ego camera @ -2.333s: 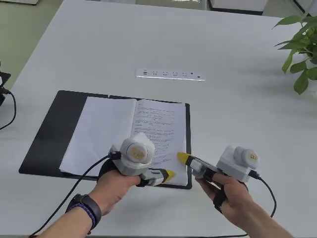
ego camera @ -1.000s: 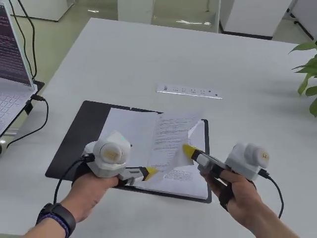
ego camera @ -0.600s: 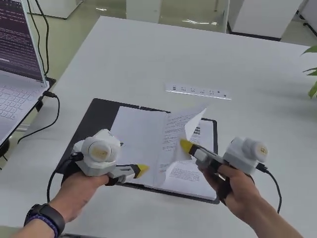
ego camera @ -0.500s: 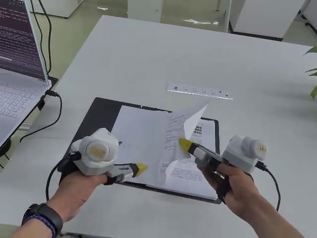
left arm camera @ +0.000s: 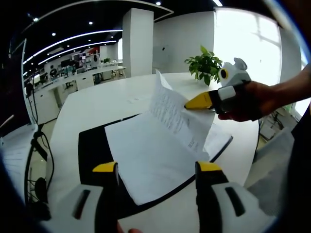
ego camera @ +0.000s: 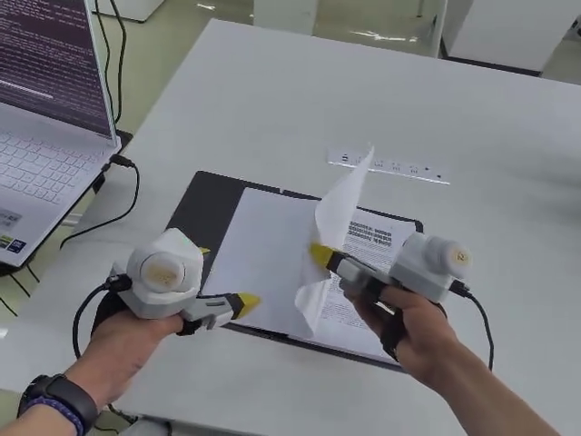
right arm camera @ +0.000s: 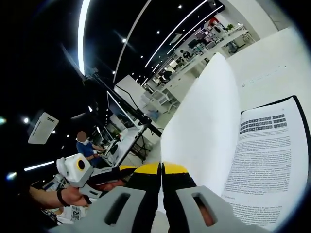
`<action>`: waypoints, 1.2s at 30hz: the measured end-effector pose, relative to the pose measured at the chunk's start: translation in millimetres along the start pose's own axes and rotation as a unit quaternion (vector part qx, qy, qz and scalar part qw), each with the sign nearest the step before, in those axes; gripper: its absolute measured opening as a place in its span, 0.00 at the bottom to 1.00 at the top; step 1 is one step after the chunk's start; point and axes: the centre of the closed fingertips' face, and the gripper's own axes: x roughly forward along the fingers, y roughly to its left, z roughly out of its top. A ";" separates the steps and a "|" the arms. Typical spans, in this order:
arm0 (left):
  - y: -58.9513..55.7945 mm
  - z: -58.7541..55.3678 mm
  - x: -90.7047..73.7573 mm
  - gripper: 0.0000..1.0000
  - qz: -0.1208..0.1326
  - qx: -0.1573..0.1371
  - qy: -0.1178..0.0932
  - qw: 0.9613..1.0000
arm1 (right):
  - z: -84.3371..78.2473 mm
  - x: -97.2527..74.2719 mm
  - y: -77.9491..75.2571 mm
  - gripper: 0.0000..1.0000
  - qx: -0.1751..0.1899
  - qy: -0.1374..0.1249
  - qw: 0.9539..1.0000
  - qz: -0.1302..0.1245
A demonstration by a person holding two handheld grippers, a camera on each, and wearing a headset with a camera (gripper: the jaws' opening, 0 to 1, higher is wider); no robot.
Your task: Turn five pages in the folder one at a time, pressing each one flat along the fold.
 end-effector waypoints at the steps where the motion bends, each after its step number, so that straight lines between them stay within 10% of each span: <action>1: 2.6 -0.8 -2.1 0.63 0.002 -0.003 -0.001 1.000 | -1.6 3.3 1.7 0.00 -0.002 0.001 1.000 0.001; 36: 35.5 -25.9 -27.6 0.64 0.018 -0.027 -0.003 0.999 | -75.0 72.9 -2.0 0.00 0.023 0.089 0.996 -0.001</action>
